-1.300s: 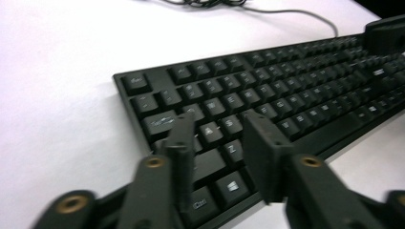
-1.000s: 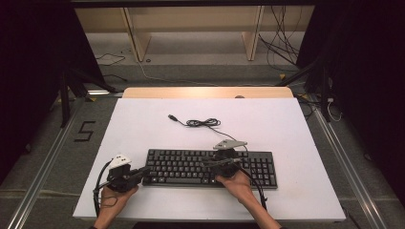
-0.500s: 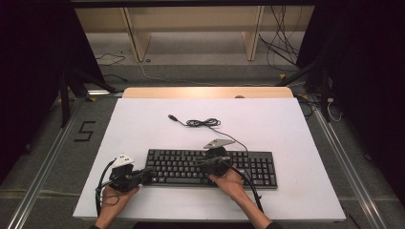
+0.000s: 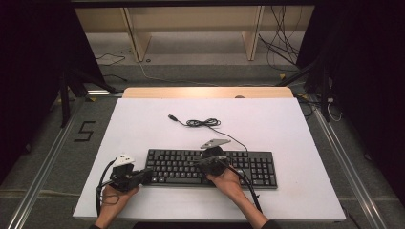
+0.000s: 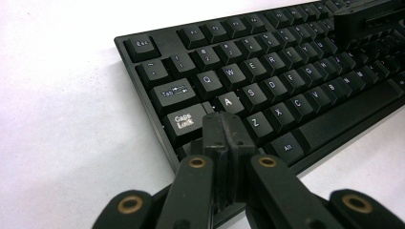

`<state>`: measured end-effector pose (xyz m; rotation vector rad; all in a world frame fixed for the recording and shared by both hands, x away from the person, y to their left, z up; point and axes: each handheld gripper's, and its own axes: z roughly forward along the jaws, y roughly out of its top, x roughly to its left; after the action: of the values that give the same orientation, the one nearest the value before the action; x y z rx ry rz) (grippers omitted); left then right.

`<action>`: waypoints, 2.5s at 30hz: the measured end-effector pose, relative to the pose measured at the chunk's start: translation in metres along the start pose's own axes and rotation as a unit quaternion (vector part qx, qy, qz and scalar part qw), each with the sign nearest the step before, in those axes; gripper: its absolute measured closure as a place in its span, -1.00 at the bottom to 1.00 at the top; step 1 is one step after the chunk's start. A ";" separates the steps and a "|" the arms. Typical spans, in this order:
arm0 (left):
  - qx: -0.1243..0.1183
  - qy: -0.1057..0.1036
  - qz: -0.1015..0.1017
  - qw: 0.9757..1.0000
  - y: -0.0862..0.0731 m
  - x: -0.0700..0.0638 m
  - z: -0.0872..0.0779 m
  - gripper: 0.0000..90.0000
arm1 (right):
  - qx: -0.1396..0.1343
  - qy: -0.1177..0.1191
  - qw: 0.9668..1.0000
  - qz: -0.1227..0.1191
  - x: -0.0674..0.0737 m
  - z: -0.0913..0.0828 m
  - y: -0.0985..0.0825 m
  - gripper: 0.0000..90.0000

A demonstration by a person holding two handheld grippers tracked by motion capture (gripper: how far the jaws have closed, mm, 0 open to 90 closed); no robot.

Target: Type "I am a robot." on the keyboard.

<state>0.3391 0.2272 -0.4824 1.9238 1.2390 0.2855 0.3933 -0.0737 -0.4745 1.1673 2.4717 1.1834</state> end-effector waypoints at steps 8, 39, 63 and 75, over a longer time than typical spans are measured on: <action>0.002 -0.001 0.001 1.000 0.000 0.000 0.000 0.97 | 0.004 0.000 1.000 0.002 0.000 0.002 0.000 1.00; -0.012 -0.017 -0.006 1.000 0.001 -0.001 -0.002 0.86 | -0.006 0.003 1.000 0.010 0.000 0.000 0.000 0.90; -0.093 -0.047 -0.007 0.994 0.006 -0.006 -0.014 -0.14 | -0.030 0.073 0.997 0.001 0.012 -0.020 0.001 0.05; -0.119 -0.057 0.000 0.991 0.006 -0.007 -0.017 -0.33 | -0.026 0.088 0.996 -0.020 0.023 -0.028 -0.005 0.41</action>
<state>0.3301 0.2286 -0.4654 1.7116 1.0785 0.3043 0.3620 -0.0758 -0.4551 1.0356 2.5591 1.3863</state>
